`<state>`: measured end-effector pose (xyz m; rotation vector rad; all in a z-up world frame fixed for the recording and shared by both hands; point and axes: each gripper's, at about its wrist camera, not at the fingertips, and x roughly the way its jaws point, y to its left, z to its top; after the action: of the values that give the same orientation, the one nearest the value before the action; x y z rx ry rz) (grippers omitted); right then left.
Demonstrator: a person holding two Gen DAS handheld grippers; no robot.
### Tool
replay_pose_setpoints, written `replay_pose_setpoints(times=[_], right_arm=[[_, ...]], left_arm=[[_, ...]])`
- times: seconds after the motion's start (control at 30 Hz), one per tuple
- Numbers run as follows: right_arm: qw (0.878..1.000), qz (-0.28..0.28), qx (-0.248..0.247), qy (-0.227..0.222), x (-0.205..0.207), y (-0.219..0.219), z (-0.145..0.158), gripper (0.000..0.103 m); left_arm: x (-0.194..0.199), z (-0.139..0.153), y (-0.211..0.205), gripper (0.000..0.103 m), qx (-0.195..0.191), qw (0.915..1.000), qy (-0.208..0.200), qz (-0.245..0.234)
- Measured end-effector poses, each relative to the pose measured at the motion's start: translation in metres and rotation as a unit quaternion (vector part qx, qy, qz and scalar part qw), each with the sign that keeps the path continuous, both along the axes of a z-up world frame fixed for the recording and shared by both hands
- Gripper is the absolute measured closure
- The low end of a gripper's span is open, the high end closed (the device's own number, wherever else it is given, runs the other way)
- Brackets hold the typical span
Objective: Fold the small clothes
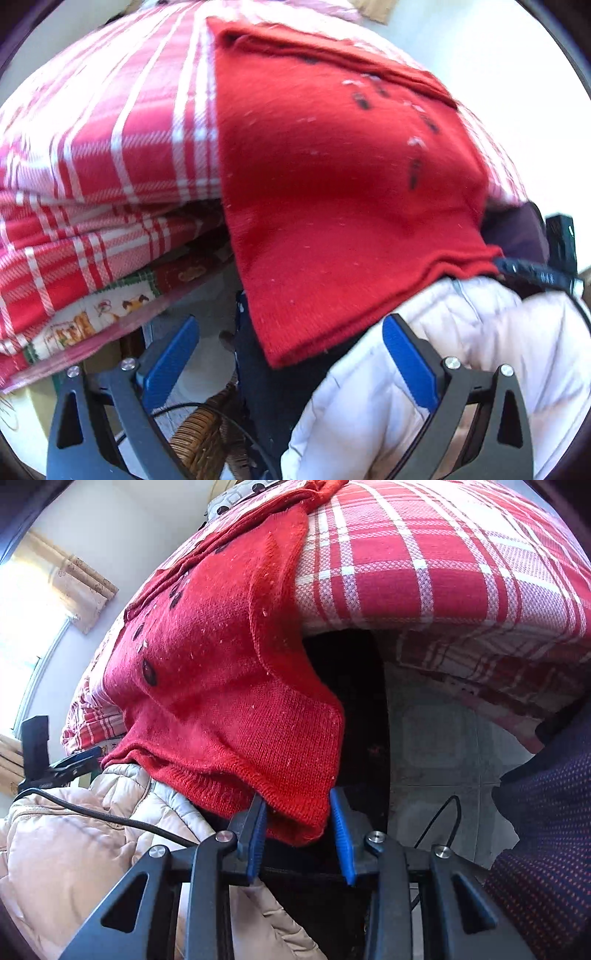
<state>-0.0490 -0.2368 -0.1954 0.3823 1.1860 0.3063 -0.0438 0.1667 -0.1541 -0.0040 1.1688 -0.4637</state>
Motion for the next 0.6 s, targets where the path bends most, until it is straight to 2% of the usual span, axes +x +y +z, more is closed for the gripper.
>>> replay_pose_setpoints(times=[0.07, 0.13, 0.23, 0.33, 0.43, 0.5, 0.53, 0.57, 0.6], right_arm=[[1.000, -0.003, 0.005, 0.001, 0.001, -0.001, -0.001, 0.069], [1.000, -0.001, 0.005, 0.001, 0.000, 0.000, 0.000, 0.069], [1.000, 0.000, 0.003, 0.000, 0.000, 0.000, 0.000, 0.069], [1.000, -0.003, 0.008, 0.002, 0.001, 0.000, -0.001, 0.069], [1.000, -0.007, 0.016, 0.005, 0.001, -0.002, -0.004, 0.069], [1.000, -0.009, 0.019, 0.005, 0.002, -0.004, -0.005, 0.069], [1.000, -0.010, 0.018, 0.004, 0.002, -0.004, -0.004, 0.069], [1.000, -0.009, 0.017, 0.003, 0.002, -0.004, -0.004, 0.069], [1.000, -0.009, 0.016, 0.003, 0.002, -0.004, -0.004, 0.069]], left_arm=[[0.000, 0.001, -0.003, 0.001, 0.033, 0.9992, -0.021, -0.006], [-0.002, -0.001, -0.006, 0.001, 0.053, 0.9981, -0.030, -0.013], [-0.003, -0.009, -0.005, 0.001, 0.103, 0.9937, -0.043, -0.012], [0.000, -0.016, 0.003, 0.002, 0.098, 0.9946, -0.034, -0.004], [0.001, -0.017, 0.007, 0.013, 0.088, 0.9957, -0.028, -0.011], [0.001, -0.017, 0.005, 0.017, 0.093, 0.9949, -0.036, -0.014], [0.001, -0.017, 0.006, 0.024, 0.092, 0.9948, -0.040, -0.013], [0.006, -0.015, 0.005, 0.035, 0.087, 0.9953, -0.040, -0.014], [0.006, -0.014, 0.004, 0.040, 0.080, 0.9959, -0.038, -0.016]])
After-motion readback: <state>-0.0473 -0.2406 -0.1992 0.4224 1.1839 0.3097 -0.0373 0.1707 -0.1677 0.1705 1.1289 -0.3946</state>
